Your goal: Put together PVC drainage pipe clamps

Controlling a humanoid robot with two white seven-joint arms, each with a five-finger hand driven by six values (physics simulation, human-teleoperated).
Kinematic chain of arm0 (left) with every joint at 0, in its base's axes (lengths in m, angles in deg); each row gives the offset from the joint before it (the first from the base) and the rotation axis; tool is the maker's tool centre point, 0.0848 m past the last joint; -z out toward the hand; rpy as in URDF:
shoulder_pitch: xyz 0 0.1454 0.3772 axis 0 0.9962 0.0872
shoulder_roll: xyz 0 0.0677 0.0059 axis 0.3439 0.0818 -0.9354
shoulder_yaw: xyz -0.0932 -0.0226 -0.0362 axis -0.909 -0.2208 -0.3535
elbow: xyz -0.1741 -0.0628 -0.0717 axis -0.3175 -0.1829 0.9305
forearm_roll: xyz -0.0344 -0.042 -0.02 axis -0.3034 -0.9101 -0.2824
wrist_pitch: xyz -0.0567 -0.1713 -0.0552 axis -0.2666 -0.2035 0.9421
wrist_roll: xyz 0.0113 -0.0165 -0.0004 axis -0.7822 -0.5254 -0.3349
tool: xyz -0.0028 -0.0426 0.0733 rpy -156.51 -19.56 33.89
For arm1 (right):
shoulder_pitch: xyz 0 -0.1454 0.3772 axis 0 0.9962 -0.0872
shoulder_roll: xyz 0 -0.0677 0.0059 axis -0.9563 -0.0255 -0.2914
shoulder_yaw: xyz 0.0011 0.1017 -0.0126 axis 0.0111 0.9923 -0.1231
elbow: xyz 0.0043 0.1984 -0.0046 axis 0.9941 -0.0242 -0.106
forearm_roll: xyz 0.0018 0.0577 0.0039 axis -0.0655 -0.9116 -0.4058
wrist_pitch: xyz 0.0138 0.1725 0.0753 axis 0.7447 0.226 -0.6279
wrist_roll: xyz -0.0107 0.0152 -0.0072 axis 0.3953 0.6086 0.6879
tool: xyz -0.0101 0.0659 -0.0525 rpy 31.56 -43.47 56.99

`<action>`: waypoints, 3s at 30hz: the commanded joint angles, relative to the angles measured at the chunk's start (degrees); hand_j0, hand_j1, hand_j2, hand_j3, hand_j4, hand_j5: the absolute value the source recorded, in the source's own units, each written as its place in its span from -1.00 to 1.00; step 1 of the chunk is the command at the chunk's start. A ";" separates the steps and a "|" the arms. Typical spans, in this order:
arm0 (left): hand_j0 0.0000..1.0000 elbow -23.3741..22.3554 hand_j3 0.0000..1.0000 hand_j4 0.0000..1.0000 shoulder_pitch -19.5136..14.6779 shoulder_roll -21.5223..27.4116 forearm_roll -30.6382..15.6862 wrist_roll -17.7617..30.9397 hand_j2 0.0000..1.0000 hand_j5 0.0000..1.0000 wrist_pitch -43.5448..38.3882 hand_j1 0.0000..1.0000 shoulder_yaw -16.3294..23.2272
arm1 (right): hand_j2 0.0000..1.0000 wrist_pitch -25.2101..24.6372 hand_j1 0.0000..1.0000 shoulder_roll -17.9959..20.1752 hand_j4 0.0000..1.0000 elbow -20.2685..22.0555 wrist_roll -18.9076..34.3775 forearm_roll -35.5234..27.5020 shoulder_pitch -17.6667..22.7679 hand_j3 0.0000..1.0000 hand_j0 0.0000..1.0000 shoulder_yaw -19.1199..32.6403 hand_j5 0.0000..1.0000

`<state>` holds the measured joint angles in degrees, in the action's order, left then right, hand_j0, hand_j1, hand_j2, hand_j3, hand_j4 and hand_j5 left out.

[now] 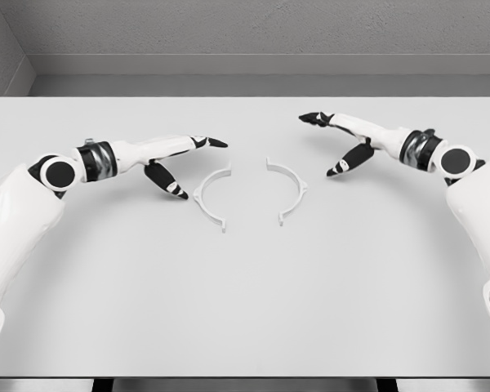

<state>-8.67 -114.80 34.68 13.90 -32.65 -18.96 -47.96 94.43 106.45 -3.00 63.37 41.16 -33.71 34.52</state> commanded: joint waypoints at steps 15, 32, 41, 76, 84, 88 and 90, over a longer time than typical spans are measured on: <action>1.00 -0.68 1.00 1.00 -0.09 -2.23 -0.14 -0.02 1.00 1.00 -0.14 1.00 0.08 | 1.00 -0.13 1.00 2.66 1.00 0.28 -0.01 -0.46 0.00 1.00 1.00 1.78 1.00; 1.00 -0.59 1.00 1.00 -0.97 -5.48 0.12 -0.02 1.00 1.00 -0.14 1.00 0.17 | 1.00 -0.13 1.00 2.66 1.00 0.81 -0.01 -0.46 0.00 1.00 1.00 1.78 1.00; 1.00 -0.59 1.00 1.00 -1.49 -7.24 1.26 -0.02 1.00 1.00 -0.14 1.00 0.25 | 1.00 -0.13 1.00 2.66 1.00 0.90 -0.01 -0.46 0.00 1.00 1.00 1.78 1.00; 1.00 -9.03 1.00 1.00 -9.67 -13.30 21.39 -5.58 1.00 1.00 -0.14 1.00 -3.79 | 1.00 -0.13 1.00 10.13 1.00 5.82 -0.01 0.94 -1.49 1.00 1.00 4.85 1.00; 1.00 -8.86 1.00 1.00 -10.11 -14.53 27.46 -9.18 1.00 1.00 -4.64 1.00 -3.35 | 1.00 -0.13 1.00 14.52 1.00 10.39 -0.01 5.78 -0.71 1.00 1.00 3.98 1.00; 1.00 -8.15 1.00 1.00 -10.11 -14.27 31.76 -9.27 1.00 1.00 -4.29 1.00 -1.86 | 1.00 -0.13 1.00 15.31 1.00 10.48 -0.01 5.86 -0.18 1.00 1.00 3.89 1.00; 1.00 -7.19 1.00 1.00 -10.11 -14.44 32.29 -9.27 1.00 1.00 -4.55 1.00 -0.45 | 1.00 -0.13 1.00 15.22 1.00 10.48 -0.01 5.87 -0.18 1.00 1.00 3.36 1.00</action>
<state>-16.54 -124.90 20.35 45.23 -41.78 -23.23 -49.46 94.45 121.39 7.21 63.37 47.35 -33.88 38.07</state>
